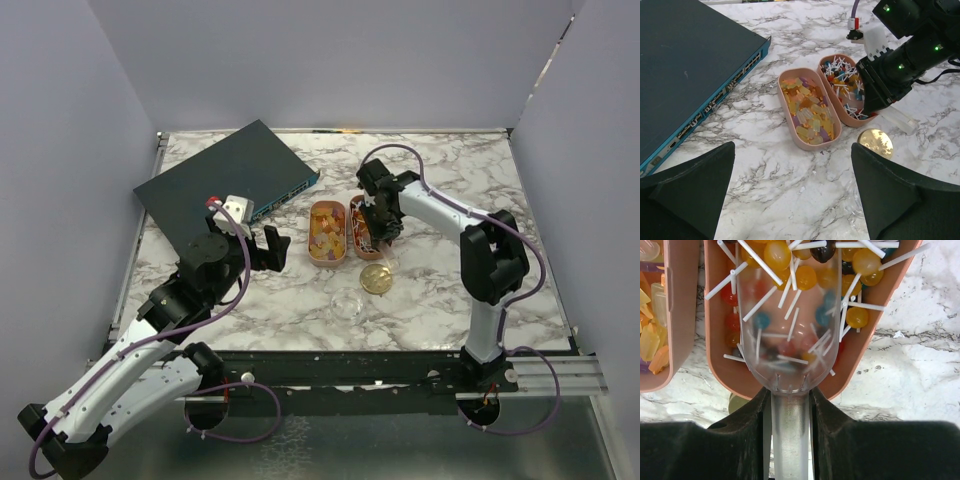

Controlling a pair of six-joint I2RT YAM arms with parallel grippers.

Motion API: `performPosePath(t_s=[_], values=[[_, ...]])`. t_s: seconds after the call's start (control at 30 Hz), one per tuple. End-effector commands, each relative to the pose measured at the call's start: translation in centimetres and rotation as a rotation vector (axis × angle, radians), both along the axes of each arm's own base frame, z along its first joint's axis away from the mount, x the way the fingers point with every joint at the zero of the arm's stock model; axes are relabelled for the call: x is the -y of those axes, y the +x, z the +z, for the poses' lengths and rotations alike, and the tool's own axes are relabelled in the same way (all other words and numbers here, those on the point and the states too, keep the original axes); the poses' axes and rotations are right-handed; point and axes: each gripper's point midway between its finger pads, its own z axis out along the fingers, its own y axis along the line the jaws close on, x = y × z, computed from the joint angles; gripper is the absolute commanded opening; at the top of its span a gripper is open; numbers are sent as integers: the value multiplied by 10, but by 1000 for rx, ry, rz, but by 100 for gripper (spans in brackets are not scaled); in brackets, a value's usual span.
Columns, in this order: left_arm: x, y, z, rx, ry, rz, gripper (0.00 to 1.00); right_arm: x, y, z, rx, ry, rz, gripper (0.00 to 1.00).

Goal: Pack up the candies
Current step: Scoop the fake candies from the storage box.

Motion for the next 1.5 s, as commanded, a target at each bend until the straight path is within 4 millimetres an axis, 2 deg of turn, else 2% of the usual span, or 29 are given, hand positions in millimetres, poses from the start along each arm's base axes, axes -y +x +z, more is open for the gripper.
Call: performPosePath(t_s=[0.0,0.33,1.03,1.47], values=[[-6,1,-8,-11,33,29,99,5,2,7,50,16,-22,1],[-6,4,-14,-24,48,42,99,13,-4,12,112,31,-26,0],[-9,8,-20,-37,65,68,99,10,-4,23,263,135,-21,1],[-8,10,-23,-46,76,68,99,14,-15,35,333,181,7,1]])
